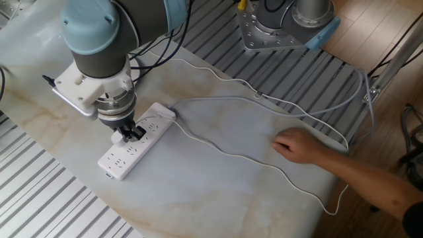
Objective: Plug in the power cord of the desk lamp, turn on the socket, and light up the desk lamp
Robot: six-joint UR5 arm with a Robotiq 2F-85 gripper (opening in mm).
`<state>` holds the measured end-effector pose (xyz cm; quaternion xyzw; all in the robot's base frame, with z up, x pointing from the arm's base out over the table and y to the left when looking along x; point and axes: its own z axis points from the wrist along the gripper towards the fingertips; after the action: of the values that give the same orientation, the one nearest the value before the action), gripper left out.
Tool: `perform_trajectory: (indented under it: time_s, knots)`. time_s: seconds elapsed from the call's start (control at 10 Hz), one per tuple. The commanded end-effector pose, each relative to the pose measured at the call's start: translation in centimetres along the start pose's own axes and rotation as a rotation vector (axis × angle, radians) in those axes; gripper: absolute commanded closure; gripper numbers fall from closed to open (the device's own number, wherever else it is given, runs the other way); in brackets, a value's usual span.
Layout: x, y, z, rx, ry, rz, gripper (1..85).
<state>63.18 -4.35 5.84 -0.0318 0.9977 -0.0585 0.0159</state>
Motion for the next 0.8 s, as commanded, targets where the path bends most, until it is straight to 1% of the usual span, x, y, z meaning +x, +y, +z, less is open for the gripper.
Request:
perform_trajectory:
  time_s: [0.0,0.4,0.7]
  knots:
    - [-0.17,0.43,-0.08,-0.020,-0.003,0.000,84.7]
    - [-0.40,0.77,-0.10,-0.035,-0.013,-0.010,84.7]
    - [-0.25,1.22,-0.12,-0.073,-0.015,-0.039,84.7]
